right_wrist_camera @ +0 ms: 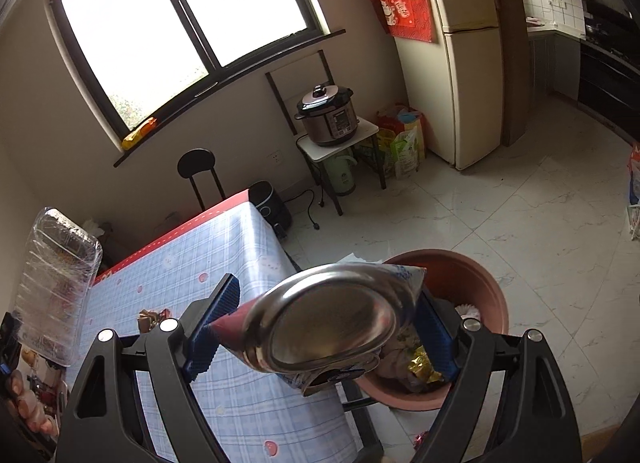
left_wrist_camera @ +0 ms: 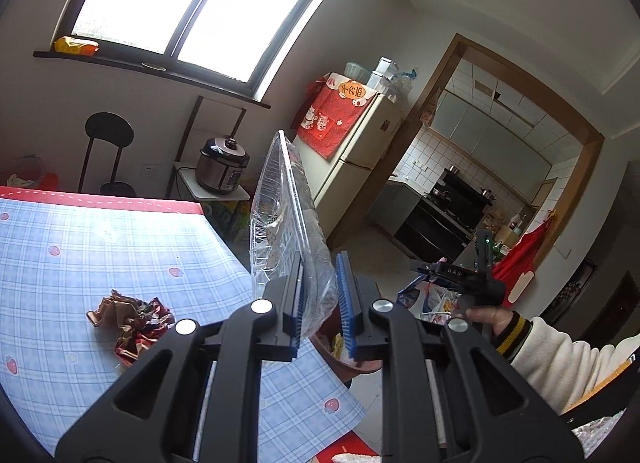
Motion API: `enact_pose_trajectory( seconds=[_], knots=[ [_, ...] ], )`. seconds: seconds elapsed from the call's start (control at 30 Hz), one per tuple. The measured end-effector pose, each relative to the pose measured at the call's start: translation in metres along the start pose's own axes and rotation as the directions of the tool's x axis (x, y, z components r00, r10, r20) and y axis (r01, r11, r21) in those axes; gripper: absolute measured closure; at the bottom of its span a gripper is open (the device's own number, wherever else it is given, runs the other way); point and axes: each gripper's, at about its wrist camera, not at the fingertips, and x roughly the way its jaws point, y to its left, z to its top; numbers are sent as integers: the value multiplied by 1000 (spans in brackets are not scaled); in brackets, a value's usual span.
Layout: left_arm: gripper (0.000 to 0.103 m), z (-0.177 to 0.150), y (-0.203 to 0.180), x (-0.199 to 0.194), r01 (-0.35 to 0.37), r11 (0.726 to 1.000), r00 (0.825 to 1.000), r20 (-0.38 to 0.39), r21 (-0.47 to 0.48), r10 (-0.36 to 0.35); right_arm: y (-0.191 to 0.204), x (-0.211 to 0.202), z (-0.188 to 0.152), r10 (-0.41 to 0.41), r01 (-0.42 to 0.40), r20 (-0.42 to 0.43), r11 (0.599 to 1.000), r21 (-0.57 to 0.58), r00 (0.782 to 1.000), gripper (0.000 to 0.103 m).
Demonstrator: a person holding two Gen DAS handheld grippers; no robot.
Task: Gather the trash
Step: 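Carry the bottle and blue can over the brown bin with both grippers, then open both grippers to drop the can and bottle into the brown bin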
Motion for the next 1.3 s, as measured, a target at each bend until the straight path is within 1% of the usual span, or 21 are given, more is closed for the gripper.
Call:
enact_pose_trajectory(
  seconds=[0.1,0.13,0.17,0.27,0.47,0.6,0.7,0.8,0.97,1.07,1.1,1.13,1.17,1.2,1.27,1.3],
  knots=[
    [84,3,-10,14,-3,1000,1000,-3,8,3,-15,6,17,-26,26,10,1000,-11,1000,21],
    [84,4,-14,19,-4,1000,1000,-4,12,4,-20,8,22,-33,33,11,999,-11,999,19],
    [84,5,-18,24,-5,1000,1000,-6,16,5,-24,8,26,-37,37,11,999,-7,999,14],
    [84,6,-29,39,-4,1000,1000,-17,30,4,-34,8,37,-47,47,32,999,-1,998,6],
    [84,6,-49,74,31,998,998,-53,63,-27,-47,-2,43,-55,55,42,998,-5,998,5],
    [84,10,-68,106,71,993,994,-90,90,-63,-57,-15,30,-85,85,27,996,-6,996,5],
    [84,11,-83,136,111,988,988,-124,109,-97,-69,-28,16,-112,112,20,994,9,993,5],
    [84,8,-101,171,149,980,978,-165,133,-126,-84,-41,0,-129,128,21,991,48,991,5],
    [84,-3,-137,235,216,963,955,-241,160,-174,-110,-63,-23,-166,163,22,981,108,986,5],
    [83,-10,-159,266,230,956,949,-259,181,-179,-123,-73,-33,-197,193,21,973,126,980,5],
    [80,-12,-165,274,241,952,946,-264,186,-188,-127,-76,-35,-202,197,21,971,135,979,5],
    [59,-14,-171,280,247,949,945,-264,193,-192,-131,-79,-37,-206,201,21,969,146,978,5],
    [44,-14,-175,284,247,948,947,-257,201,-192,-134,-82,-40,-210,204,23,967,155,978,5],
    [24,-14,-177,285,242,948,952,-238,209,-191,-136,-84,-42,-212,206,26,965,162,977,5],
    [22,-14,-179,281,239,946,957,-219,218,-191,-138,-87,-44,-214,207,30,964,169,976,5],
    [18,-14,-178,279,232,947,958,-217,220,-184,-138,-88,-45,-214,205,32,964,171,976,5]
  ],
)
